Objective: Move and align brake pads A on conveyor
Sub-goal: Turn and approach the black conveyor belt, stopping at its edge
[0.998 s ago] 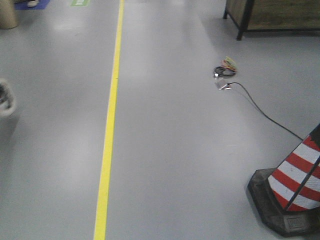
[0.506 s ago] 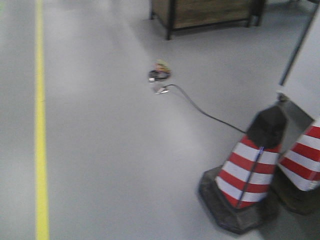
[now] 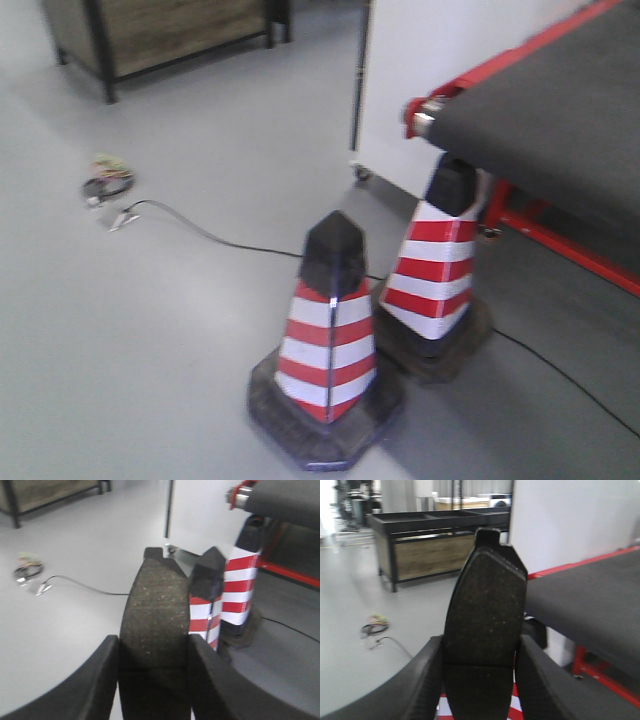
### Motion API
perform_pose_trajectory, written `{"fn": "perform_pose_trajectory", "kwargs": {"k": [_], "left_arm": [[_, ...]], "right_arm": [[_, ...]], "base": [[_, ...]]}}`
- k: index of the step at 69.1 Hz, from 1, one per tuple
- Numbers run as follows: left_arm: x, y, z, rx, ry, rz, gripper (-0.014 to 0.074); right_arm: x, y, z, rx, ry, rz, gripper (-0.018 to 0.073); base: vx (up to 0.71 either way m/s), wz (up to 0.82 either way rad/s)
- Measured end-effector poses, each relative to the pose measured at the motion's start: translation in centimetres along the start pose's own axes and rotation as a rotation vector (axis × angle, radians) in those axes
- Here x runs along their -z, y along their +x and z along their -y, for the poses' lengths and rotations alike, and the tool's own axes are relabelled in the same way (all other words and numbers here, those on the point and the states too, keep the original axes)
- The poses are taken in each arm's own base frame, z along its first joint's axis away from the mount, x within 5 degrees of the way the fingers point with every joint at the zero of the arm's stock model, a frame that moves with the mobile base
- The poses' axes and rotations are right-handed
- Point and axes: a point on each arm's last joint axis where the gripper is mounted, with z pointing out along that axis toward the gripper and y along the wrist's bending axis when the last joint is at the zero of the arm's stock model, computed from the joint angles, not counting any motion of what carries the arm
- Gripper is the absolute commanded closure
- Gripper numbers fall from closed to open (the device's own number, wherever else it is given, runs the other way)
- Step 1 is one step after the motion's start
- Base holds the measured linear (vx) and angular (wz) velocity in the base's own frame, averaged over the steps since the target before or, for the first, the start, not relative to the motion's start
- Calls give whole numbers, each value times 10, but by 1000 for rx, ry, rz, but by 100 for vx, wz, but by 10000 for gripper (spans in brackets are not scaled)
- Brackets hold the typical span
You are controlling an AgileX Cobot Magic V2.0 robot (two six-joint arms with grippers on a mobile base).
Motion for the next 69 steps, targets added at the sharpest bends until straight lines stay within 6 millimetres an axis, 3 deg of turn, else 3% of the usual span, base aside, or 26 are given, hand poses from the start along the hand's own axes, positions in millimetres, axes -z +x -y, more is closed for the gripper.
{"fn": "perform_pose_trajectory", "kwargs": {"k": [52, 69], "left_arm": [[0, 0, 0, 0, 0, 0, 603], [0, 0, 0, 0, 0, 0, 603]], "right_arm": [[0, 0, 0, 0, 0, 0, 561], [0, 0, 0, 0, 0, 0, 561]], "base": [[13, -83], [6, -52]]}}
